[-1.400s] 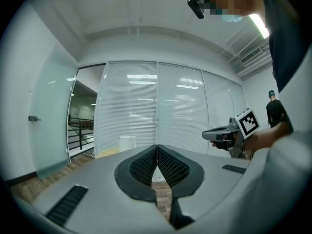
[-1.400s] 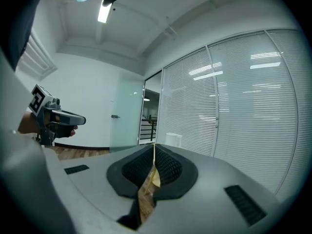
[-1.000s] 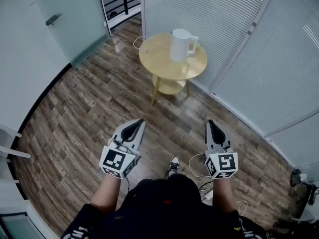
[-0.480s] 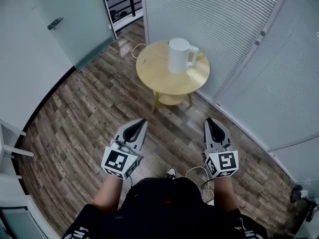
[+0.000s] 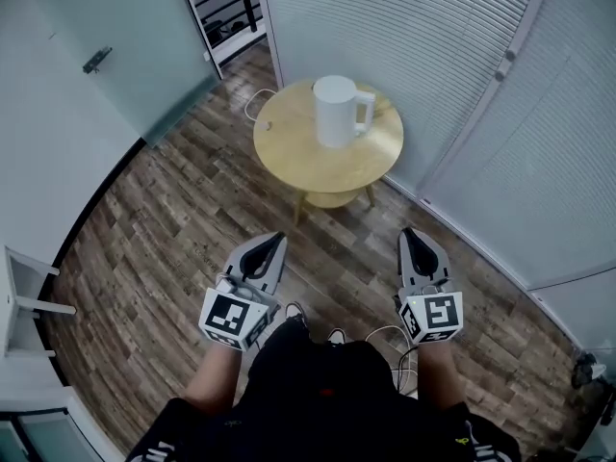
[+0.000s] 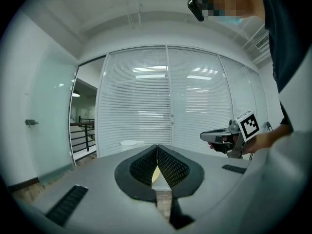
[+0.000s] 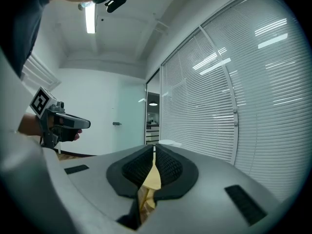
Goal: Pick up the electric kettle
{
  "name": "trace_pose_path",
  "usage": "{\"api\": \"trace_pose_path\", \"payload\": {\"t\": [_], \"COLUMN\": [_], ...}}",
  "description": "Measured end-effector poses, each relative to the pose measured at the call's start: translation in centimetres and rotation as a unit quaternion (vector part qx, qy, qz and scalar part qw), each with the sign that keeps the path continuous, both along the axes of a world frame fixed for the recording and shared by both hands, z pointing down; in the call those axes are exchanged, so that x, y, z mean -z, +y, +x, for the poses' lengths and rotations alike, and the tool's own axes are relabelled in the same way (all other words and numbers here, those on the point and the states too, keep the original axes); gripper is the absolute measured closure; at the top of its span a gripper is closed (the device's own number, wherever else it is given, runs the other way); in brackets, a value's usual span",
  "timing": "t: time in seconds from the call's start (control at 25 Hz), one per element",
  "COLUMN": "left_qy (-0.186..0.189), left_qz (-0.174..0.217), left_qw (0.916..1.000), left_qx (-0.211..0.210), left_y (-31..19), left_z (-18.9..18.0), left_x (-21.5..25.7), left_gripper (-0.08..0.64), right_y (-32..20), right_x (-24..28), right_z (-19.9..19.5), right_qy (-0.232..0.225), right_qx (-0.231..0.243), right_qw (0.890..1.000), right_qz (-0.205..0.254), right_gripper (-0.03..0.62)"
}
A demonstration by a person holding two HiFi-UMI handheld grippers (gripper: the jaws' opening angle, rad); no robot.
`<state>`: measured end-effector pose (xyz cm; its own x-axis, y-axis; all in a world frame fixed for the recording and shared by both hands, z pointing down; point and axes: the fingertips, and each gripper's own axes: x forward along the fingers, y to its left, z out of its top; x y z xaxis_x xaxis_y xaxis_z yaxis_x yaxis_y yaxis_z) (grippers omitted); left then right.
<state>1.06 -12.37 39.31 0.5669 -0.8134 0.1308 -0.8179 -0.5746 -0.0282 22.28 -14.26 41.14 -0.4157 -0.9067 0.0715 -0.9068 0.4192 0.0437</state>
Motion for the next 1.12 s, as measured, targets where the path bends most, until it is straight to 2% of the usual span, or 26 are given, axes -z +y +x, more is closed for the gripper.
{"api": "trace_pose_path", "payload": {"t": [0.2,0.4,0.52,0.76,1.12], "left_qy": [0.013,0.029,0.034,0.037,0.055], "left_qz": [-0.013,-0.010,-0.004,-0.016,-0.036], "left_qw": [0.9998,0.9992,0.9986,0.9973,0.9951], "left_qx": [-0.011,-0.027,-0.040,-0.060,-0.073], "left_y": [-3.6,-9.9,-14.3,-21.7,-27.6], "left_z": [-0.6,-2.1,-3.7,-7.5,-12.2], "left_x": [-1.0,-1.5,-1.3,-1.7,-2.9], "left_gripper": [0.537,0.537,0.537,0.537,0.537], "right_y": [-3.0,-8.1,-11.9,-18.7,-24.6], "right_x": [-0.1,-0.4,-0.4,-0.5,-1.0], "right_z": [-0.3,-2.1,-3.8,-7.6,-11.7], "right_qy": [0.010,0.047,0.059,0.066,0.085], "right_qx": [-0.015,-0.028,-0.039,-0.058,-0.092], "right_qw": [1.000,0.998,0.997,0.996,0.992], "right_qz": [0.000,-0.002,-0.007,-0.014,-0.033], "right_gripper": [0.565,0.565,0.565,0.566,0.566]}}
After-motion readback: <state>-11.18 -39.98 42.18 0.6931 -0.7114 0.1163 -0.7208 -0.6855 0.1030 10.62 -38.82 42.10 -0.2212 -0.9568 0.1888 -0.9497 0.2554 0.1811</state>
